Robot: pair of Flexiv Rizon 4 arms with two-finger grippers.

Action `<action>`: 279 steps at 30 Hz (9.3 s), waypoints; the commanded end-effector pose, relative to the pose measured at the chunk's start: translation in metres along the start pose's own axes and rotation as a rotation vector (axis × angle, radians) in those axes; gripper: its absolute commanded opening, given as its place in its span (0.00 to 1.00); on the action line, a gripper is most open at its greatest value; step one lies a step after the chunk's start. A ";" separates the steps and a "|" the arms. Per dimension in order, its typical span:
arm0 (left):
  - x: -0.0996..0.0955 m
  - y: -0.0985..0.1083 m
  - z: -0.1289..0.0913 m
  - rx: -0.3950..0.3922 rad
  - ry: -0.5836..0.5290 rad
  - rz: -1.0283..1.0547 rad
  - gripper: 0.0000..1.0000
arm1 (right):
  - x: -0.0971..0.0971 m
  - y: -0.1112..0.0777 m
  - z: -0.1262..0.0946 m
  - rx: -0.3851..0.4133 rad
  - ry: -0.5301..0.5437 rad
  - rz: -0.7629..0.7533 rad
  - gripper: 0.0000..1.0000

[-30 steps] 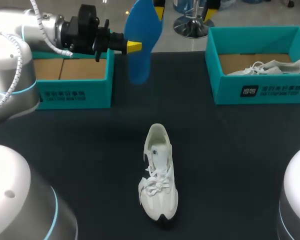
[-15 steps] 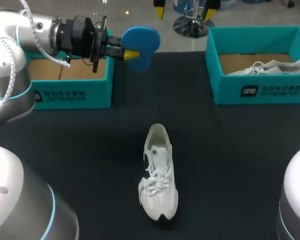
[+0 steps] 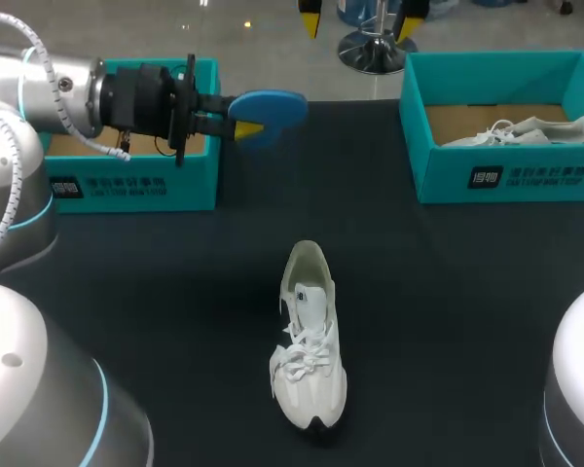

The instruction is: Take the shoe out of the shoebox, open the shoe tongue, remove and reinsert the insole, then place the shoe into the shoebox

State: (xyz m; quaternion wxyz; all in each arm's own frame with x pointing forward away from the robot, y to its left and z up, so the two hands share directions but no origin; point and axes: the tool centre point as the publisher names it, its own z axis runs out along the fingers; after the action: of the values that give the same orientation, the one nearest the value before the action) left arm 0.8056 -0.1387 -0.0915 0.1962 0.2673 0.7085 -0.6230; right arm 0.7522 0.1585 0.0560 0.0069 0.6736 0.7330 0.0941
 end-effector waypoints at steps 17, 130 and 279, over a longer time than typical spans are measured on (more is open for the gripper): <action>-0.004 -0.015 -0.019 0.072 -0.012 0.738 0.00 | 0.000 0.001 0.000 0.001 -0.001 0.001 1.00; -0.003 -0.020 -0.029 -0.027 -0.157 1.376 0.00 | 0.025 -0.016 0.061 -0.065 0.843 -0.183 1.00; 0.163 0.017 -0.142 -0.530 0.556 -0.012 1.00 | 0.032 0.035 0.184 -0.110 0.796 -0.084 0.00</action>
State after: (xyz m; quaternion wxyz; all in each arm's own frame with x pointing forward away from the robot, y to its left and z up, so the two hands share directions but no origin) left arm 0.6927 0.0287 -0.1898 0.1127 0.3899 0.8474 -0.3425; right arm 0.8076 0.2135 -0.1152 -0.2383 0.5519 0.6992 0.3870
